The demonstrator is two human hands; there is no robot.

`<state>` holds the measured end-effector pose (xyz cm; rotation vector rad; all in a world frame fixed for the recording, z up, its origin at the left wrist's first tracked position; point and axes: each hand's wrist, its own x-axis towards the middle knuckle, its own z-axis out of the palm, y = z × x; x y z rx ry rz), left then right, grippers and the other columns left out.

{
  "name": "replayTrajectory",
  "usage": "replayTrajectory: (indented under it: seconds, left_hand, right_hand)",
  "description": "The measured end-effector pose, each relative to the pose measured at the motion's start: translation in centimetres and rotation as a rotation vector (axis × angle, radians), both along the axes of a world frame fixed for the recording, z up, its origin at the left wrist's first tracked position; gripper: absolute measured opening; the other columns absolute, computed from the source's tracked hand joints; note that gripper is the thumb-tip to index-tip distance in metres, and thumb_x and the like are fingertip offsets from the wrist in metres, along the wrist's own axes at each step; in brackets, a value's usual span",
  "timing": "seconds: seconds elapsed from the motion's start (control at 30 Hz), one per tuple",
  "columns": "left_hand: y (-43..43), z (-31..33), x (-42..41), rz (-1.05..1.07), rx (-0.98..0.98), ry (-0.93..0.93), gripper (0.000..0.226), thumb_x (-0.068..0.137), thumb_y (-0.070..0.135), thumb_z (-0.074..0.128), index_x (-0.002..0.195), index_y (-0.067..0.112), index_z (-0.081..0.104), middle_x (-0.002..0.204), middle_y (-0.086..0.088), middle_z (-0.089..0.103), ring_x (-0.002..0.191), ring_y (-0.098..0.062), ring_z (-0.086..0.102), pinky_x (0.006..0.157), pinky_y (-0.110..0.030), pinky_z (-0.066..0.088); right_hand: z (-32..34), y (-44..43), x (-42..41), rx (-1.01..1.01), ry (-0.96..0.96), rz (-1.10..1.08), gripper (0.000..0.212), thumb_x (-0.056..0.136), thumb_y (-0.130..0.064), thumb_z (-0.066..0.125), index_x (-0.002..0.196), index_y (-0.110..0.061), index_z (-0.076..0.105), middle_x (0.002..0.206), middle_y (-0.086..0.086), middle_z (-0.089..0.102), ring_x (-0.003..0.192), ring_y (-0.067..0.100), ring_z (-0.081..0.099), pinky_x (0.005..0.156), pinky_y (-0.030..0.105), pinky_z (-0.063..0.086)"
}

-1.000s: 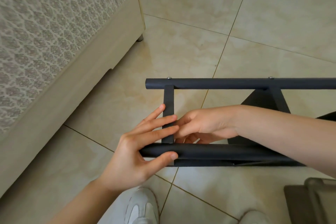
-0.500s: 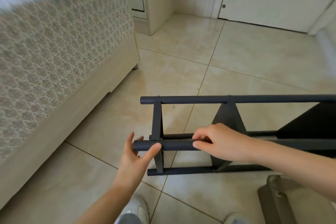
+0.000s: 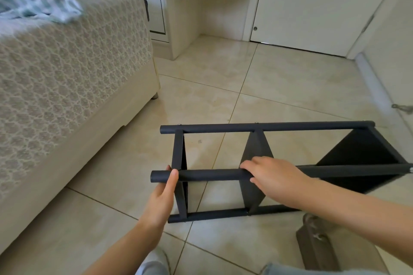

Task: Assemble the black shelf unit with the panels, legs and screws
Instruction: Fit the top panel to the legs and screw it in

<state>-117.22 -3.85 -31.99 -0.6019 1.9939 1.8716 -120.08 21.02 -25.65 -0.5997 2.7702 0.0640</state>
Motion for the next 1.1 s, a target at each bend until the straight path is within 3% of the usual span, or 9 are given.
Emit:
replayTrajectory:
  seconds: [0.13, 0.37, 0.43, 0.53, 0.63, 0.77, 0.83, 0.9, 1.1]
  left_hand:
    - [0.5, 0.7, -0.2, -0.001, 0.042, 0.061, 0.087, 0.075, 0.078, 0.042, 0.154, 0.047, 0.022, 0.146, 0.021, 0.039, 0.144, -0.013, 0.034, 0.121, -0.043, 0.024]
    - [0.8, 4.8, -3.2, 0.058, 0.032, 0.213, 0.069, 0.093, 0.065, 0.043, 0.154, 0.038, 0.027, 0.149, 0.016, 0.041, 0.143, -0.014, 0.034, 0.118, -0.04, 0.021]
    - [0.8, 7.0, -4.1, 0.03, 0.021, 0.284, 0.06, 0.097, 0.057, 0.048, 0.152, 0.04, 0.031, 0.139, 0.026, 0.043, 0.14, -0.007, 0.033, 0.116, -0.034, 0.02]
    - [0.9, 10.7, -5.6, -0.008, -0.014, 0.359, 0.033, 0.097, 0.044, 0.057, 0.127, 0.041, 0.044, 0.112, 0.034, 0.049, 0.125, -0.001, 0.04, 0.105, -0.027, 0.025]
    - [1.2, 14.3, -7.2, 0.0, -0.069, 0.442, 0.039, 0.097, 0.041, 0.059, 0.133, 0.03, 0.049, 0.114, 0.022, 0.056, 0.12, -0.003, 0.044, 0.102, -0.028, 0.028]
    - [1.3, 19.1, -9.0, -0.02, -0.175, 0.549, 0.044, 0.098, 0.041, 0.058, 0.137, 0.022, 0.053, 0.123, 0.005, 0.063, 0.123, -0.015, 0.053, 0.11, -0.036, 0.036]
    - [1.3, 21.4, -9.6, -0.056, -0.216, 0.605, 0.038, 0.098, 0.039, 0.058, 0.132, 0.022, 0.055, 0.116, 0.009, 0.064, 0.111, -0.008, 0.056, 0.094, -0.025, 0.041]
    - [1.5, 23.7, -10.1, -0.092, -0.264, 0.663, 0.029, 0.098, 0.037, 0.058, 0.124, 0.025, 0.056, 0.107, 0.016, 0.062, 0.097, 0.003, 0.054, 0.076, -0.014, 0.034]
    - [2.4, 28.8, -10.8, -0.172, -0.372, 0.812, 0.018, 0.097, 0.032, 0.062, 0.114, 0.029, 0.057, 0.102, 0.022, 0.06, 0.091, 0.01, 0.053, 0.07, -0.01, 0.035]
  right_hand:
    - [0.0, 0.0, -0.1, 0.028, 0.04, 0.032, 0.039, 0.098, -0.008, 0.049, 0.132, -0.023, 0.039, 0.108, 0.0, 0.053, 0.093, 0.019, 0.055, 0.07, 0.032, 0.05]
    - [3.0, -0.1, -0.9, -0.067, 0.169, -0.046, 0.047, 0.099, -0.013, 0.05, 0.141, -0.027, 0.033, 0.122, -0.002, 0.054, 0.106, 0.017, 0.055, 0.085, 0.028, 0.048]
    - [4.3, -0.1, -1.5, -0.099, 0.21, -0.081, 0.049, 0.1, -0.012, 0.05, 0.143, -0.028, 0.033, 0.127, -0.002, 0.055, 0.11, 0.017, 0.056, 0.09, 0.029, 0.047]
    - [6.3, -0.1, -2.6, -0.233, 0.204, -0.167, 0.046, 0.102, -0.012, 0.047, 0.143, -0.029, 0.036, 0.131, -0.002, 0.055, 0.113, 0.015, 0.056, 0.09, 0.028, 0.052]
    - [8.3, 0.0, -3.9, -0.365, 0.216, -0.205, 0.042, 0.102, -0.014, 0.047, 0.141, -0.027, 0.043, 0.13, -0.002, 0.057, 0.114, 0.015, 0.057, 0.094, 0.028, 0.049]
    - [10.4, 0.0, -4.8, -0.514, 0.263, -0.23, 0.039, 0.101, -0.015, 0.05, 0.138, -0.026, 0.048, 0.125, -0.002, 0.061, 0.109, 0.012, 0.058, 0.089, 0.025, 0.05]
    - [11.5, -0.2, -4.8, -0.598, 0.266, -0.248, 0.04, 0.1, -0.015, 0.051, 0.138, -0.025, 0.048, 0.124, -0.002, 0.061, 0.111, 0.012, 0.058, 0.088, 0.02, 0.047]
    - [12.6, -0.4, -4.8, -0.669, 0.273, -0.257, 0.042, 0.1, -0.014, 0.052, 0.14, -0.022, 0.047, 0.128, -0.003, 0.06, 0.118, 0.012, 0.057, 0.09, 0.016, 0.042]
    - [14.8, -1.1, -4.6, -0.847, 0.216, -0.326, 0.04, 0.097, -0.012, 0.056, 0.137, -0.019, 0.049, 0.131, -0.002, 0.059, 0.122, 0.012, 0.055, 0.096, 0.019, 0.041]
